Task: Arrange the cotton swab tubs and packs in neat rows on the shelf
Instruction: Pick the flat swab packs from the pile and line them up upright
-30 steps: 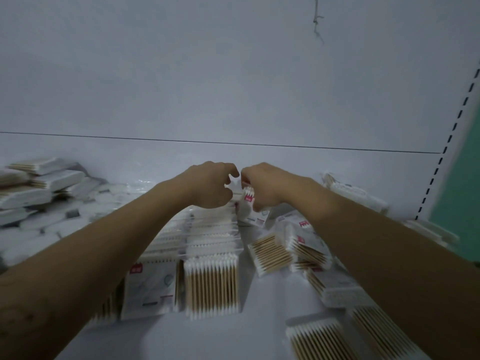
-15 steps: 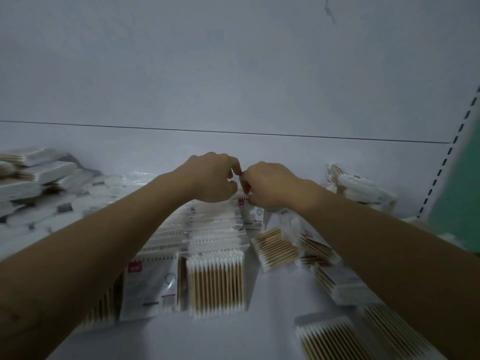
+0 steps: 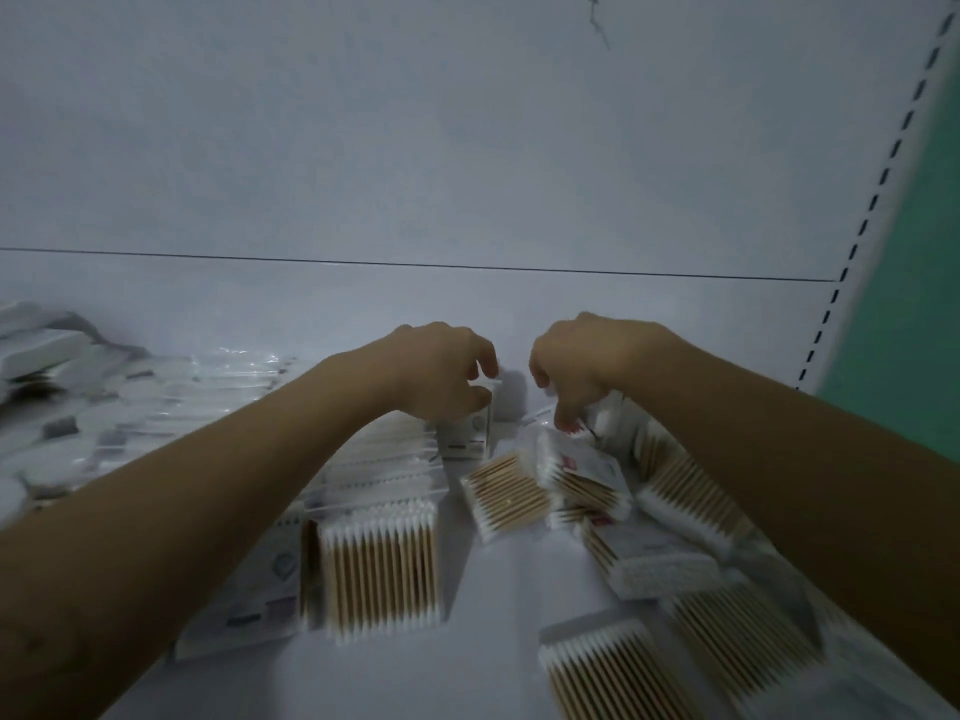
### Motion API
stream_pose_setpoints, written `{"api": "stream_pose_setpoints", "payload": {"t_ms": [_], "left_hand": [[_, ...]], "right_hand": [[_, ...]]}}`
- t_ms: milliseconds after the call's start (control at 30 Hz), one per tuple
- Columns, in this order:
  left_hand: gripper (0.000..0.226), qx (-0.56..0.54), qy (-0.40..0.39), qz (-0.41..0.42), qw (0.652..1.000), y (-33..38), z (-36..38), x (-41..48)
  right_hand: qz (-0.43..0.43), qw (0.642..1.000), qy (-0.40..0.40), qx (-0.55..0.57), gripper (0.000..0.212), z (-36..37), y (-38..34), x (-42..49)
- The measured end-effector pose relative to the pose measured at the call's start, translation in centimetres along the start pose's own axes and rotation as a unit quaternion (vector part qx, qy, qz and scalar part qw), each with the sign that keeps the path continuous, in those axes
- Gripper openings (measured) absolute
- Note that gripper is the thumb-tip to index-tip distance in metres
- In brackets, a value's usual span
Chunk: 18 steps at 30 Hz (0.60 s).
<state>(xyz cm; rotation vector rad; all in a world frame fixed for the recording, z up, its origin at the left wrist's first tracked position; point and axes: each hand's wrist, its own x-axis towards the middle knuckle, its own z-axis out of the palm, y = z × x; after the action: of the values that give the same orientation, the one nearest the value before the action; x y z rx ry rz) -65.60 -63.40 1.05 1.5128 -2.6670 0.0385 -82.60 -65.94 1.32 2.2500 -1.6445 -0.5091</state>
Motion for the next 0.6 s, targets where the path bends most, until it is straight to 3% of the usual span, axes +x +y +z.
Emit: {"api": "stream_pose_setpoints", "payload": {"t_ms": [133,233,333,467,600], "left_hand": [[0.042,0.017,-0.017,0.013,1.0,1.1,0.1,0.5],[0.042,0.027,-0.015,0.01,0.999,1.3,-0.1,0.4],[0.042,0.02,-0.013,0.003,1.0,1.1,0.0,0.2],[0.044,-0.006,0.027,-0.031,0.999,0.4,-0.1,-0.1],[0.051,-0.037,0.081,-0.086,0.992,0.5,-0.5,-0.1]], "right_hand": [[0.008,0.997,-0.069,-0.02,0.042,1.6,-0.6,1.2],[0.007,0.997,-0.073,-0.011,0.032,2.2,-0.8,1.4],[0.001,0.999,-0.018,-0.045,0.032,1.8,-0.4,0.9],[0.034,0.993,0.086,-0.072,0.06,-0.6,1.0,-0.3],[0.093,0.973,0.191,0.09,0.042,-2.3,2.7,-1.4]]}}
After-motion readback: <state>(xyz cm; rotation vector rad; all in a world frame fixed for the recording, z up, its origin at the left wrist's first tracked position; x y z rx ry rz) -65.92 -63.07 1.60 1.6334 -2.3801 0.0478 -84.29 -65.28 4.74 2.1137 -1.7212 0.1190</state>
